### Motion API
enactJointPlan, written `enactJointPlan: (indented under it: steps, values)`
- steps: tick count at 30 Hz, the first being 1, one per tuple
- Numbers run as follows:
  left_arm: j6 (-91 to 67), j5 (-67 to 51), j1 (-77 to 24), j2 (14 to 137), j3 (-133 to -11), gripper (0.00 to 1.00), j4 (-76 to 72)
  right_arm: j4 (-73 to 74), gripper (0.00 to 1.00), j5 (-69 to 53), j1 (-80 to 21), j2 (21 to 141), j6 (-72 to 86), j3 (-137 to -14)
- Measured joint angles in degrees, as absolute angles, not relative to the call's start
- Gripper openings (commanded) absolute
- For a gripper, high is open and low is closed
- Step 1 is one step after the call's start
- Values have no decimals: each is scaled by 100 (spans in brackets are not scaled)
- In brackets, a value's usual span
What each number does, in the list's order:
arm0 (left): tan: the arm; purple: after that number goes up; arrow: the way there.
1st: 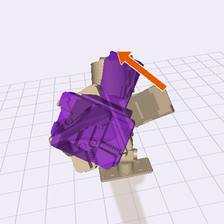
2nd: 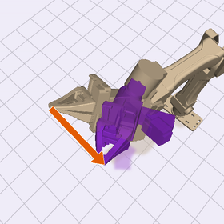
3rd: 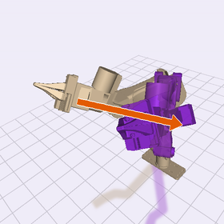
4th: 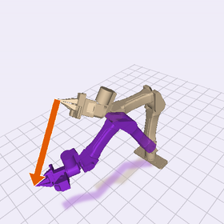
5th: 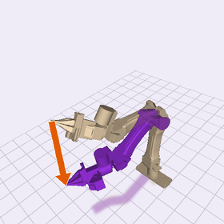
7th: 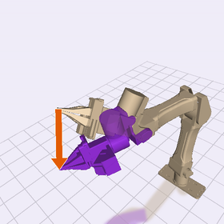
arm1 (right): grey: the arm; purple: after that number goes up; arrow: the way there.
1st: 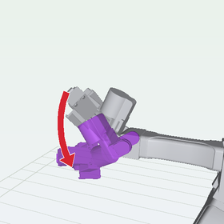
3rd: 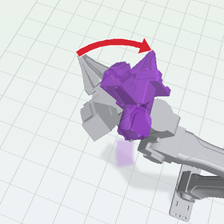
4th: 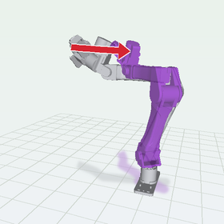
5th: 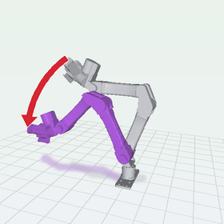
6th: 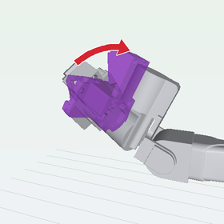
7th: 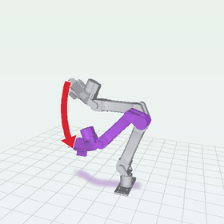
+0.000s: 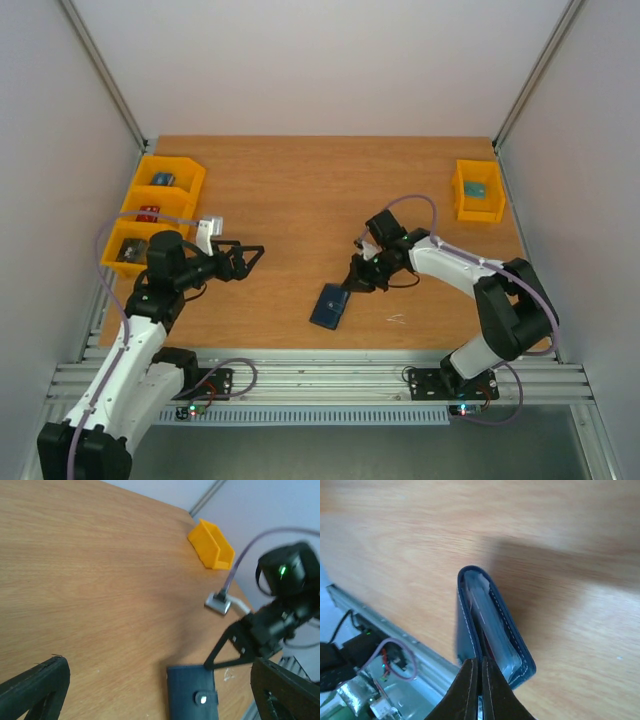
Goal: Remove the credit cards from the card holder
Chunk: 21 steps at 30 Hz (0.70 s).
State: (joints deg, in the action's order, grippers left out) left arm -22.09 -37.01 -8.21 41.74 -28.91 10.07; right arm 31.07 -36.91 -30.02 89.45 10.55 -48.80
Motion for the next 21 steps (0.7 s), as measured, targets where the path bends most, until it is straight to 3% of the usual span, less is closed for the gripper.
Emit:
enactJointPlan:
  steps: [9,17,21]
  values:
    - [-1345,-4901,-1304,4364,-2891,98,926,4484,1,-3743,-3074,7964,-268,-6558]
    - [-801,-6217,-1833,4860,-3129,98,639,5065,1,-3671,-3903,7210,-1420,-7443]
    - [-587,-6643,-2088,4971,-3323,87,550,5065,1,-3721,-4117,7116,-1686,-7797]
